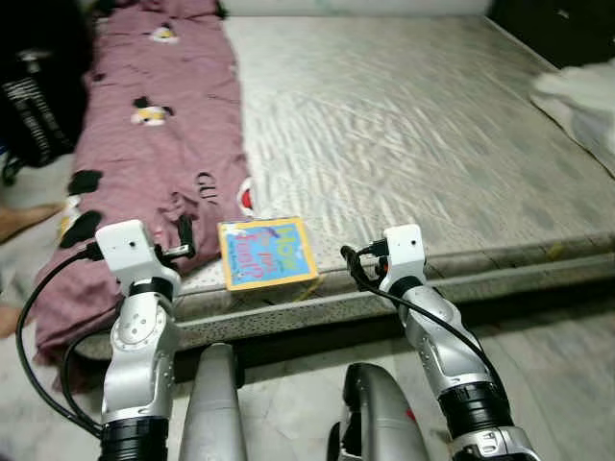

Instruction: Clean up the room

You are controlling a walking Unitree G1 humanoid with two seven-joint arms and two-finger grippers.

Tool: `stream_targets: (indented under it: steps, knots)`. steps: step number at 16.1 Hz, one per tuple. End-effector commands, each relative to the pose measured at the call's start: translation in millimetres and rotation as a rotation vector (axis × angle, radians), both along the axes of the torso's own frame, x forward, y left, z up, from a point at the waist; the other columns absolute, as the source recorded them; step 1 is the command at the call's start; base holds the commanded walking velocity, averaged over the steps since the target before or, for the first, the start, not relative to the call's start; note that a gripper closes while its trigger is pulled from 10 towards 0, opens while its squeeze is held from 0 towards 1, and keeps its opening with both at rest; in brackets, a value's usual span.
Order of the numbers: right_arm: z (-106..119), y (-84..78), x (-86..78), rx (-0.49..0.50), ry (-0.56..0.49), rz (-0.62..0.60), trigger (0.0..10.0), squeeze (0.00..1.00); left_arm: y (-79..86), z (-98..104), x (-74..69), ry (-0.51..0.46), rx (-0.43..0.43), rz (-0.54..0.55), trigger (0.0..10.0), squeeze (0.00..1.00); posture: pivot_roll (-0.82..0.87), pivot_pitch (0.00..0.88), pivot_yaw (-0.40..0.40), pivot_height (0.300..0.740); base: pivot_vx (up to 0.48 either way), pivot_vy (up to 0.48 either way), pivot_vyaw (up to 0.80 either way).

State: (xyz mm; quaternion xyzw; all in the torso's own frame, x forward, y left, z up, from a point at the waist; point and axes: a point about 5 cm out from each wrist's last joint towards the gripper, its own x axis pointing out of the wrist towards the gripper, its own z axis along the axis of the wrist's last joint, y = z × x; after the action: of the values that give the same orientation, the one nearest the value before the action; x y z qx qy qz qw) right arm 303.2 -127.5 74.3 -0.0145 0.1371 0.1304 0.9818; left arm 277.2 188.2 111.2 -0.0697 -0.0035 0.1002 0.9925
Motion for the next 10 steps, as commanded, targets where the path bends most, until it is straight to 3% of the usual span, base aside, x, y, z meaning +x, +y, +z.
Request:
stream_targets:
  steps: [1, 7, 10]
  knots:
    - [4, -0.3, 1.8, -0.007, -0.012, 0.008, 10.0, 0.0, -0.5, 0, 0.1, 0.007, -0.003, 0.011, 10.0, 0.0, 0.02, 0.105, -0.054, 0.613, 0.0, 0.0, 0.0]
    - [4, -0.7, 1.7, -0.009, -0.013, 0.013, 10.0, 0.0, -2.5, -1, 4.8, 0.011, -0.027, 0.002, 10.0, 0.0, 0.01, 0.107, -0.06, 0.538, 0.0, 0.0, 0.0]
    - [5, -1.7, 1.9, -0.008, -0.015, 0.01, 10.0, 0.0, -5.8, 1, 11.9, 0.005, -0.045, -0.002, 10.0, 0.0, 0.0, 0.118, -0.063, 0.538, 0.0, 0.0, 0.0]
